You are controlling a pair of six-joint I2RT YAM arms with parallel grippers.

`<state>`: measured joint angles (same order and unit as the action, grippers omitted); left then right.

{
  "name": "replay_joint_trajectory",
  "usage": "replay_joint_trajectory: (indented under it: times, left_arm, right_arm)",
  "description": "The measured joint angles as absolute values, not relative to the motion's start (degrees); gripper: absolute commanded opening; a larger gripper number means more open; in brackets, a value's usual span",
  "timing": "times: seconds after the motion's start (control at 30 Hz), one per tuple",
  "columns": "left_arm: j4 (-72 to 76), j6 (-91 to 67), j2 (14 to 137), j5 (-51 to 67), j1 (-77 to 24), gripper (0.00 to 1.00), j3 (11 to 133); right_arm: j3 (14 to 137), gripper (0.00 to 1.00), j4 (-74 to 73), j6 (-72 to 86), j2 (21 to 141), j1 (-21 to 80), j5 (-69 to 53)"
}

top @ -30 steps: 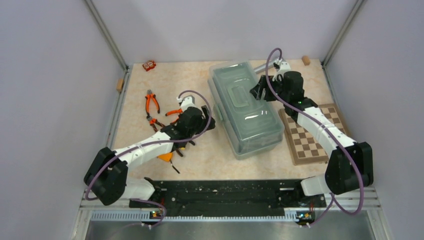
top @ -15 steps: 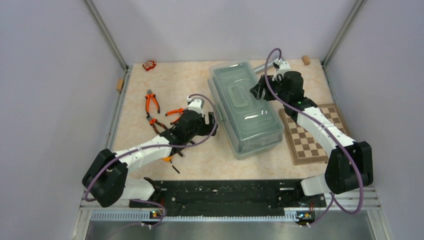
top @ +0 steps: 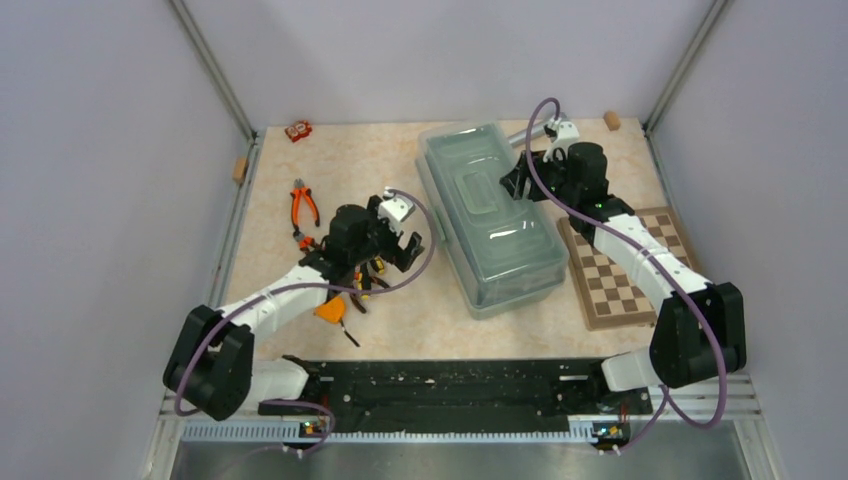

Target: Pack the tool kit

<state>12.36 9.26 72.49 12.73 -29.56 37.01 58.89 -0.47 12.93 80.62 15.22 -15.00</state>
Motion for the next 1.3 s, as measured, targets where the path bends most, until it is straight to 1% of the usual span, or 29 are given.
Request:
replay_joint_trajectory:
  times: [0.13, 0.23, 0.4, 0.57, 0.9, 1.3]
  left_arm:
    - [10.07, 12.14, 75.11, 20.43, -25.63, 0.99, 41.89]
    - [8.80, 13.80, 76.82, 25.12, -25.28, 0.99, 45.23]
    - [8.01, 16.84, 78.89, 31.07, -25.28, 0.99, 46.59]
    - [6.11, 19.81, 81.89, 33.65, -25.28, 0.99, 47.66]
    - [4.73, 24.27, 88.40, 36.69, -25.28, 0.99, 54.65]
    - [4.38, 24.16, 90.54, 40.58, -24.84, 0.98, 56.25]
  right_arm:
    - [58.89, 0.66, -0.40, 12.60, 80.62, 15.20, -15.11]
    - [58.89, 0.66, -0.38, 12.58, 80.62, 15.20, -15.20]
    - [58.89, 0.66, -0.38, 12.60, 80.60, 15.16, -15.49]
    - [58.92, 0.66, -0.40, 12.58, 80.53, 15.14, -15.64]
    - [58.89, 0.66, -0.56, 12.56, 80.42, 15.05, -15.94]
    - [58.94, 0.66, -0.60, 12.40, 80.53, 14.83, -16.62]
